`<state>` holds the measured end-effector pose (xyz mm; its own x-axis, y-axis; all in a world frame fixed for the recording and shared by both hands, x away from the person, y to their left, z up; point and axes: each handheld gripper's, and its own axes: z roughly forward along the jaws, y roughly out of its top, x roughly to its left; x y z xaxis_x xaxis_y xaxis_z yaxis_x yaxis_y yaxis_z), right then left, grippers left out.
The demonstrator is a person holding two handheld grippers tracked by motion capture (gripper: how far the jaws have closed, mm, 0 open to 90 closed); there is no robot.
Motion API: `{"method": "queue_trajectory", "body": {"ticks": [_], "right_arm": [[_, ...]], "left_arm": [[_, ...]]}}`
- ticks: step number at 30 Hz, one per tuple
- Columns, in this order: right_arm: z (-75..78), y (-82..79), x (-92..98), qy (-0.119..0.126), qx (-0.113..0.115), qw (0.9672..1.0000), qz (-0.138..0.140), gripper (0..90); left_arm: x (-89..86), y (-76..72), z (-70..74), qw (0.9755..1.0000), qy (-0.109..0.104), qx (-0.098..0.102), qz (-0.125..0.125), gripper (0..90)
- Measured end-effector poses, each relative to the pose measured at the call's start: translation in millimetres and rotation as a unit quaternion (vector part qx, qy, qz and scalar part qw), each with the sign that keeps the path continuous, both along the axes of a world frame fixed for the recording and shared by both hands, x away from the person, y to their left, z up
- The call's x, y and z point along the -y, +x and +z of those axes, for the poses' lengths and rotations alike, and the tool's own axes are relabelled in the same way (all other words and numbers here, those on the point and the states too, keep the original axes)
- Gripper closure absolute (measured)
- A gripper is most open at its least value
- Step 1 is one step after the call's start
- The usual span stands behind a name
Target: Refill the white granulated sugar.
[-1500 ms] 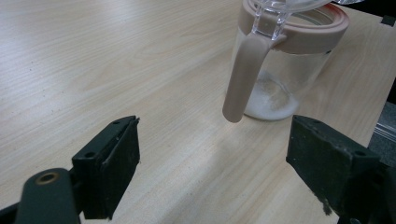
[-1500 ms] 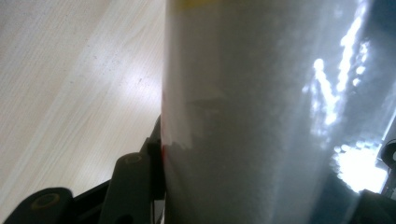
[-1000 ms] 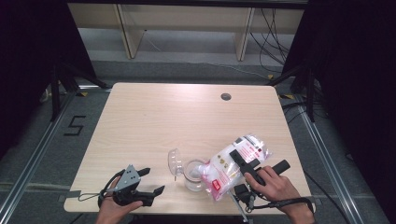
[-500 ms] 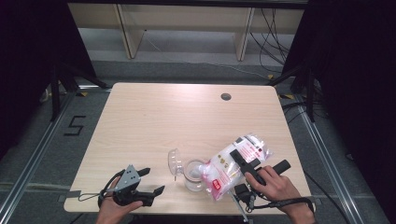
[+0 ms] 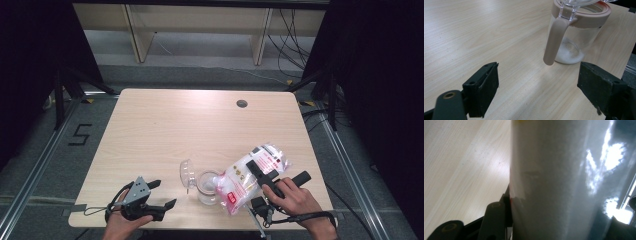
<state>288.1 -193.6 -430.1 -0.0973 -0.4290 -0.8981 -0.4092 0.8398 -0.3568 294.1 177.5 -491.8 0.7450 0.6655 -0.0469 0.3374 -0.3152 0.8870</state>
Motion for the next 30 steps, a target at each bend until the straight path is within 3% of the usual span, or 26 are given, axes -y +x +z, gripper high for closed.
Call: {"method": "queue_trajectory", "body": {"ticks": [5, 7, 9, 15, 16, 27, 30], "right_arm": [[0.4, -0.3, -0.5, -0.001, 0.0, 1.0, 0.001, 55.4], [0.9, -0.2, -0.6, -0.002, -0.001, 1.0, 0.003, 55.4], [0.5, -0.4, -0.3, 0.002, 0.0, 1.0, 0.001, 55.5], [1.4, 0.7, -0.3, -0.005, 0.002, 1.0, 0.006, 55.7], [1.6, 0.9, -0.4, -0.005, 0.002, 1.0, 0.007, 55.8], [3.1, -0.1, -0.6, -0.006, 0.006, 0.9999, 0.01, 56.1], [2.8, -0.3, -1.1, -0.005, 0.005, 0.9999, 0.011, 56.2]], "left_arm": [[0.0, 0.0, -0.1, 1.0, -0.008, 0.0, -0.001, 16.7], [0.7, -1.1, -0.6, 0.9999, -0.01, -0.01, 0.005, 16.7], [0.0, -0.1, 0.4, 1.0, -0.001, 0.0, -0.001, 16.7], [0.2, -1.4, 0.2, 0.9999, -0.007, -0.007, 0.005, 16.7], [-0.1, 0.1, 0.1, 1.0, -0.003, 0.001, -0.002, 16.7], [-0.5, 0.3, 0.2, 1.0, -0.002, 0.002, -0.003, 16.8], [0.3, -1.3, 0.2, 0.9999, -0.007, -0.007, 0.006, 16.7]]}}
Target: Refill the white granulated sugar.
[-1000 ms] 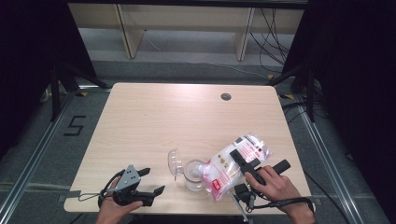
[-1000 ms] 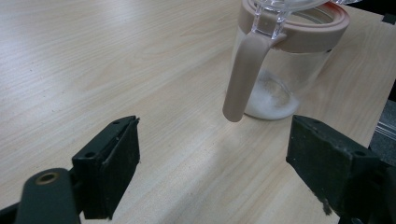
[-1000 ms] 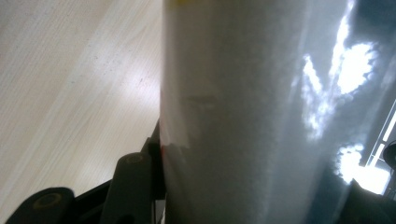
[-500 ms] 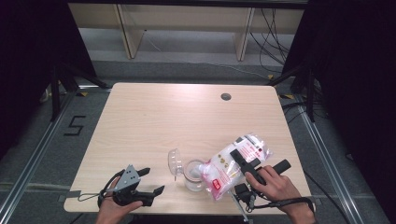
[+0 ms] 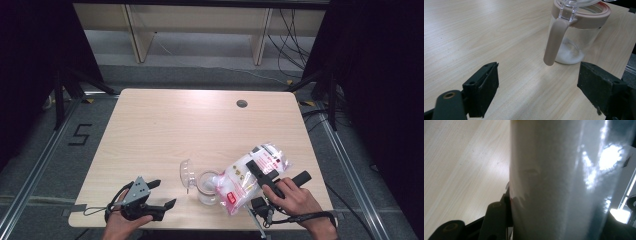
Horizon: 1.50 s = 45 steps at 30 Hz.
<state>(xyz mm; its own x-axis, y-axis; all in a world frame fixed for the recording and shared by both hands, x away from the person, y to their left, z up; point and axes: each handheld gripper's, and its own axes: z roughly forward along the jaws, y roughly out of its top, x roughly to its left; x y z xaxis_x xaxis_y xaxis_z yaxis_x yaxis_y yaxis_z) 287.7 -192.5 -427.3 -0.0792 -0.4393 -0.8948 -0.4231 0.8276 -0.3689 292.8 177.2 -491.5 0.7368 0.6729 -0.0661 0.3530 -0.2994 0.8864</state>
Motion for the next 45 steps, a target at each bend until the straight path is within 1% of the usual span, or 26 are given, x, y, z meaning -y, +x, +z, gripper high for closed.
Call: {"method": "queue_trajectory", "body": {"ticks": [1, 2, 3, 4, 5, 6, 10, 11, 13, 14, 16, 18, 20, 22, 24, 25, 28, 30, 32, 34, 35, 36, 37, 40, 41, 45], "right_arm": [[-0.5, 0.2, 0.1, 0.001, -0.002, 1.0, -0.001, 56.3], [-0.6, -0.1, 0.0, 0.002, -0.005, 1.0, -0.004, 56.3], [0.2, -0.1, -0.5, -0.002, -0.002, 1.0, 0.001, 56.3], [0.4, -0.4, -0.6, -0.004, -0.003, 1.0, -0.001, 56.3], [0.3, -0.1, -0.6, -0.002, -0.002, 1.0, 0.001, 56.3], [0.4, 0.2, -0.7, -0.002, -0.003, 1.0, 0.001, 56.4], [1.0, -0.8, -0.2, -0.003, -0.003, 1.0, -0.001, 56.5], [0.6, -1.6, 0.8, 0.004, -0.002, 1.0, -0.008, 56.6], [1.2, -0.9, 0.8, 0.003, 0.002, 1.0, -0.002, 56.6], [2.5, -0.2, 0.1, -0.004, 0.001, 1.0, 0.003, 56.6], [2.2, -0.3, 1.3, 0.003, 0.001, 1.0, 0.0, 56.7], [2.0, -1.0, 2.2, 0.008, 0.003, 1.0, -0.005, 56.7], [1.3, -1.3, 3.0, 0.012, -0.001, 0.9999, -0.009, 56.8], [3.7, -0.3, 1.5, -0.001, 0.004, 1.0, 0.002, 56.8], [2.7, -1.1, 2.3, 0.007, 0.003, 1.0, -0.005, 56.9], [1.7, -1.2, 2.8, 0.011, -0.001, 0.9999, -0.009, 56.9], [2.1, -0.9, 2.3, 0.007, 0.003, 1.0, -0.004, 57.0], [1.7, -1.0, 2.7, 0.008, 0.002, 0.9999, -0.006, 57.0], [1.7, -1.1, 2.8, 0.007, 0.002, 1.0, -0.006, 57.0], [2.1, -1.1, 2.8, 0.008, 0.003, 0.9999, -0.005, 57.1], [3.2, -0.6, 2.0, 0.002, 0.004, 1.0, 0.0, 57.1], [3.8, -0.5, 1.5, -0.001, 0.005, 1.0, 0.002, 57.1], [3.1, -0.9, 2.1, 0.003, 0.0, 1.0, -0.004, 57.1], [3.8, -0.9, 1.5, 0.0, 0.005, 1.0, 0.001, 57.2], [3.2, -1.5, 2.1, 0.004, 0.004, 1.0, -0.003, 57.2], [2.7, -1.9, 1.6, 0.004, 0.002, 1.0, -0.005, 57.3]], "left_arm": [[0.3, 0.0, -0.2, 1.0, -0.002, 0.0, 0.001, 16.8], [-0.6, 1.1, -0.1, 1.0, 0.001, 0.005, -0.005, 16.8], [-1.0, 1.7, -0.1, 0.9999, 0.002, 0.008, -0.007, 16.8], [-0.4, 1.4, -0.4, 1.0, -0.002, 0.007, -0.006, 16.8], [-0.9, 1.5, 0.0, 0.9999, 0.002, 0.007, -0.008, 16.7], [-0.2, 0.3, 0.0, 1.0, -0.002, 0.0, -0.002, 16.8], [-0.1, -0.2, -0.1, 1.0, -0.001, -0.001, -0.001, 16.7], [-0.8, 0.7, 0.3, 1.0, 0.004, 0.006, -0.006, 16.8], [-0.1, 0.0, 0.0, 1.0, 0.0, 0.0, 0.0, 16.7], [-0.9, 1.8, -0.1, 0.9999, 0.005, 0.009, -0.009, 16.8], [0.1, 0.4, -0.7, 1.0, -0.001, -0.001, 0.0, 16.7], [-0.4, 0.9, 0.1, 1.0, 0.002, 0.006, -0.006, 16.7], [-0.1, -0.1, 0.1, 1.0, -0.002, 0.0, 0.0, 16.7], [0.1, 0.0, -0.5, 1.0, -0.006, -0.002, 0.0, 16.8], [-0.7, -0.3, 0.4, 1.0, 0.002, 0.002, -0.001, 16.7], [-0.6, -0.2, 0.6, 1.0, 0.002, 0.002, 0.0, 16.8], [0.3, -0.1, -0.5, 1.0, -0.005, -0.001, 0.0, 16.8], [-1.1, 1.0, 0.4, 0.9999, 0.006, 0.007, -0.008, 16.8], [-0.1, 0.0, 0.2, 1.0, -0.002, 0.0, 0.0, 16.7], [-0.1, -0.2, -0.1, 1.0, -0.001, -0.001, -0.002, 16.8], [-0.8, 0.5, 0.3, 1.0, 0.003, 0.005, -0.006, 16.7], [-0.2, -0.2, 0.2, 1.0, -0.001, 0.0, -0.001, 16.7], [-0.5, -0.2, 0.6, 1.0, 0.002, 0.002, 0.0, 16.8], [-0.6, -0.3, 0.4, 1.0, 0.002, 0.002, 0.001, 16.8], [-0.3, -0.1, 0.1, 1.0, -0.002, 0.0, 0.0, 16.7], [-0.1, -0.2, 0.0, 1.0, 0.0, 0.001, 0.0, 16.7]]}}
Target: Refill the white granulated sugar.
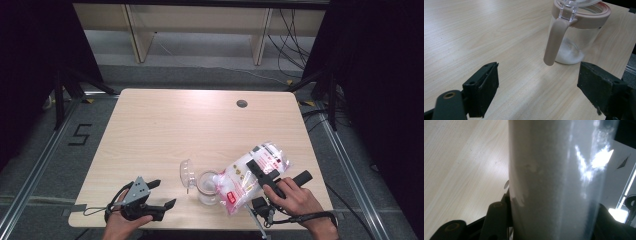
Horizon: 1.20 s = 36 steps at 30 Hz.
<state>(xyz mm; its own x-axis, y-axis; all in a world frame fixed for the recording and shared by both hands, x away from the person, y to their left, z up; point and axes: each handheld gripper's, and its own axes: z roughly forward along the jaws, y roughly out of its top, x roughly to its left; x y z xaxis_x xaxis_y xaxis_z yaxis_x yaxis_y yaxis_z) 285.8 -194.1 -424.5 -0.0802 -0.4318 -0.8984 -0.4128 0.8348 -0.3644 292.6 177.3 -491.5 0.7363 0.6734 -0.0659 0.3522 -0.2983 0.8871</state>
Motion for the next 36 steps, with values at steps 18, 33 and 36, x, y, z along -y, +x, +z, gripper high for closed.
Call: {"method": "queue_trajectory", "body": {"ticks": [18, 33, 36], "right_arm": [[-0.5, 0.4, -3.4, -0.014, 0.001, 0.9998, 0.012, 57.9], [-2.1, 0.8, -3.5, -0.006, 0.001, 0.9999, 0.009, 58.4], [-2.1, 1.0, -3.2, -0.004, 0.001, 1.0, 0.008, 58.6]], "left_arm": [[-0.3, -0.1, 0.4, 1.0, 0.002, 0.003, 0.0, 17.1], [-0.1, 0.0, 0.0, 1.0, -0.001, 0.001, 0.001, 17.1], [0.0, 0.1, -0.2, 1.0, 0.0, 0.001, 0.001, 17.1]]}}
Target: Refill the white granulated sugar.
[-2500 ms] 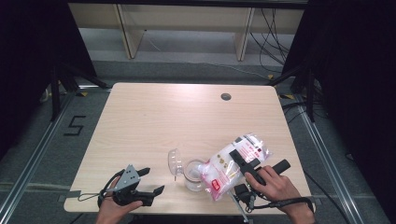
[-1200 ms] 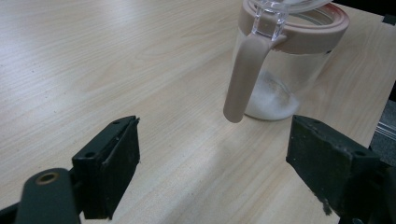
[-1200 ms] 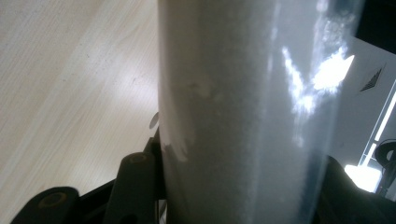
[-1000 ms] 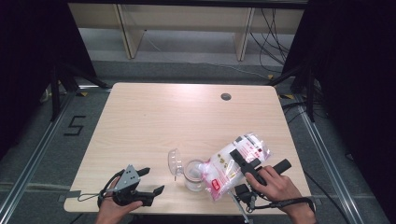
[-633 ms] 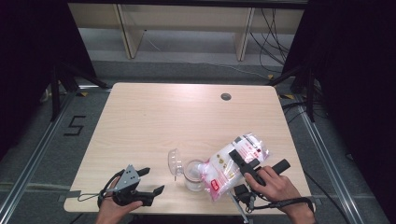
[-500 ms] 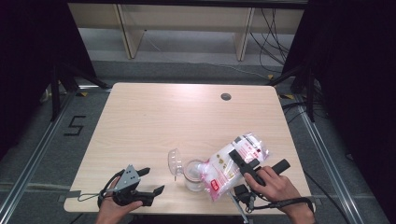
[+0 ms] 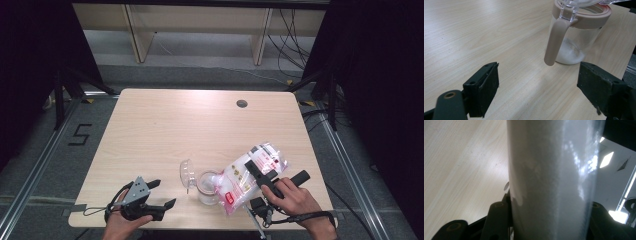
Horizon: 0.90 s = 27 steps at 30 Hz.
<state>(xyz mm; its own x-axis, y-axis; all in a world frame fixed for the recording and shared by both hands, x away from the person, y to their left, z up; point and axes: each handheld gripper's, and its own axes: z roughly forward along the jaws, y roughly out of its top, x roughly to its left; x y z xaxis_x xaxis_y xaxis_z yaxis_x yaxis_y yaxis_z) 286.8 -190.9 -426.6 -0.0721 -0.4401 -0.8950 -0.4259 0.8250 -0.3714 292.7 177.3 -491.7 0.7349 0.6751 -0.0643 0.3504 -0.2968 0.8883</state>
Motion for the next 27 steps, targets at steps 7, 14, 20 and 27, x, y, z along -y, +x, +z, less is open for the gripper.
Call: {"method": "queue_trajectory", "body": {"ticks": [7, 14, 20, 27], "right_arm": [[1.2, 1.6, -0.4, -0.007, -0.002, 1.0, 0.006, 59.1], [1.3, 3.5, 0.4, -0.01, -0.002, 0.9999, 0.009, 59.6], [-0.5, 3.9, 0.8, -0.005, -0.009, 0.9999, -0.001, 60.2], [-1.8, 6.9, 1.8, -0.001, -0.011, 0.9999, 0.007, 60.7]], "left_arm": [[0.0, 0.0, 0.0, 1.0, 0.0, -0.001, 0.0, 17.0], [-0.9, 1.4, 0.3, 0.9999, 0.009, 0.007, -0.007, 17.0], [-0.7, 1.6, -0.1, 0.9999, 0.004, 0.008, -0.007, 17.0], [-0.2, -0.8, 0.7, 1.0, 0.001, 0.0, 0.002, 17.1]]}}
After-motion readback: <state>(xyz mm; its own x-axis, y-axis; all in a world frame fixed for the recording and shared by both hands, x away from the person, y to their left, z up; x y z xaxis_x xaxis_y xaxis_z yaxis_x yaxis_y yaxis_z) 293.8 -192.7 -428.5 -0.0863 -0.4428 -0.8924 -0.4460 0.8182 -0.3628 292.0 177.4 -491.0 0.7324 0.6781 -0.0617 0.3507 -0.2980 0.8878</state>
